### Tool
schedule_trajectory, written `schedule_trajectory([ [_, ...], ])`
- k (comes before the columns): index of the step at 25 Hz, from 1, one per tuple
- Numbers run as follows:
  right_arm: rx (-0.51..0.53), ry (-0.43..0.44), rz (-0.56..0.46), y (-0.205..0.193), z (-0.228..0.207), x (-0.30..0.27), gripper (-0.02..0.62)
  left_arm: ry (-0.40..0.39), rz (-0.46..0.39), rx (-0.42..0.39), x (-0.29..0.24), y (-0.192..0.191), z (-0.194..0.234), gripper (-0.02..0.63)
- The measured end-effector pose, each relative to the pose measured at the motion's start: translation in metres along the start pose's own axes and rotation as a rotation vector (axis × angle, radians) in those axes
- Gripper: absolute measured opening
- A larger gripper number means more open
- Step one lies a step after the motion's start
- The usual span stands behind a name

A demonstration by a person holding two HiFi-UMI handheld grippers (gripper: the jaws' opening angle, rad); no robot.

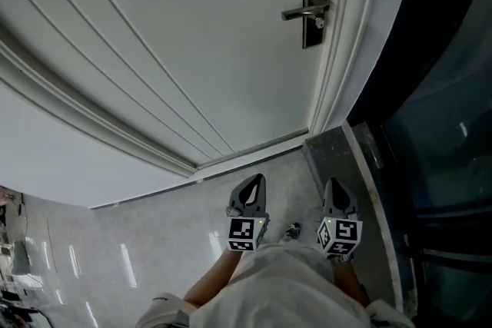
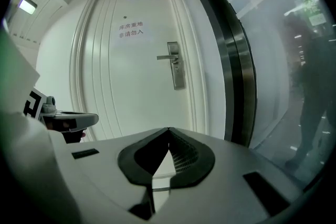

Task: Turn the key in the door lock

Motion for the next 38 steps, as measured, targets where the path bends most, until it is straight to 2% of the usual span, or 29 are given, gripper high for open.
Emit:
schedule_trajectory([
  [3, 0.006, -0.005, -0.008, 0.008, -0.022, -0.013, 0.002, 0.008, 0.001, 0.006, -0.017, 0.002, -0.009, 0.008],
  [7, -0.013, -0.001, 0.002, 0.008, -0.035, -0.021, 0.003, 0.014, 0.051, 0.015, -0.024, -0.005, -0.015, 0.008],
  [10, 0.003, 0.026, 0.026, 0.007, -0.033, -0.032, 0.003, 0.036, 0.009, 0.007, -0.034, 0.004, -0.008, 0.008],
  [15, 0.049, 0.057, 0.026, 0.008, -0.032, -0.047, 0.002, 0.108, 0.012, 0.007, -0.052, -0.001, 0.022, 0.008],
  [20, 0.062, 0.039, 0.038, 0.016, -0.045, -0.068, 0.002, 0.097, -0.010, 0.024, -0.087, 0.006, 0.028, 0.008],
  [29, 0.176, 0.082, -0.032, 0.087, -0.049, -0.146, 0.002, 0.068, -0.085, 0.065, -0.163, 0.044, 0.041, 0.008],
  [35, 0.303, 0.073, -0.141, 0.155, -0.046, -0.192, 0.002, 0.031, -0.134, 0.040, -0.205, 0.074, 0.053, 0.008],
  [38, 0.402, 0.069, -0.194, 0.187, -0.040, -0.209, 0.002, 0.008, -0.152, 0.031, -0.222, 0.091, 0.059, 0.008],
])
Point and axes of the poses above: the fingertips, and each gripper's own axes: x backward along the fingers, z to its left, y out of its top, the point moved 6 cm from there along x, backward along the fingers, and after that the axes turned 3 degrees about -x, right-handed, at the moved point
